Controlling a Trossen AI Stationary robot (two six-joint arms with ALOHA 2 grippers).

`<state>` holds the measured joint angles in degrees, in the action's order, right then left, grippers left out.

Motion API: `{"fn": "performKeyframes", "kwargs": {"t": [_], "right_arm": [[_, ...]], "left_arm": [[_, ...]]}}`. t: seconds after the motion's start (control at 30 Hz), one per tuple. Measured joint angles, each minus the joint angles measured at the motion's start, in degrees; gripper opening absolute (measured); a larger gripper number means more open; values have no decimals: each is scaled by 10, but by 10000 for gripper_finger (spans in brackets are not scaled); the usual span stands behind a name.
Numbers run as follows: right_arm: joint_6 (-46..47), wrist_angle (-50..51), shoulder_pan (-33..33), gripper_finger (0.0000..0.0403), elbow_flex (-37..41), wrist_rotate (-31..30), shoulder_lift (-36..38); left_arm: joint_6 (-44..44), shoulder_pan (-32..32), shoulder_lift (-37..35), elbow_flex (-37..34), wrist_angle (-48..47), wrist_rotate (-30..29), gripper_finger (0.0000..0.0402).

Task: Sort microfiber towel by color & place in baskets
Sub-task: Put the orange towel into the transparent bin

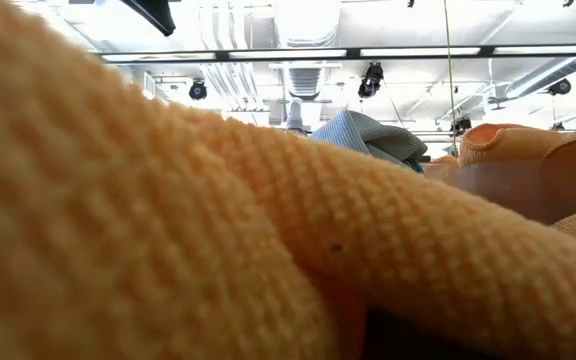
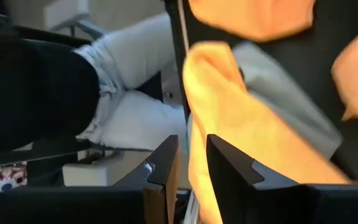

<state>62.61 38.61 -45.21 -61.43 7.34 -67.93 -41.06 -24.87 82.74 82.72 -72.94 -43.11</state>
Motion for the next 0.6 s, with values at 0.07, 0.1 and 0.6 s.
{"fn": "performKeyframes", "kwargs": {"t": [0.07,0.1,0.6], "right_arm": [[34,0,-12,79,0,1,-21],[46,0,-18,79,0,1,-33],[22,2,-39,68,1,111,-166]], "left_arm": [[0,0,0,0,1,0,113],[0,0,0,0,1,0,113],[-4,0,0,0,8,1,113]]}}
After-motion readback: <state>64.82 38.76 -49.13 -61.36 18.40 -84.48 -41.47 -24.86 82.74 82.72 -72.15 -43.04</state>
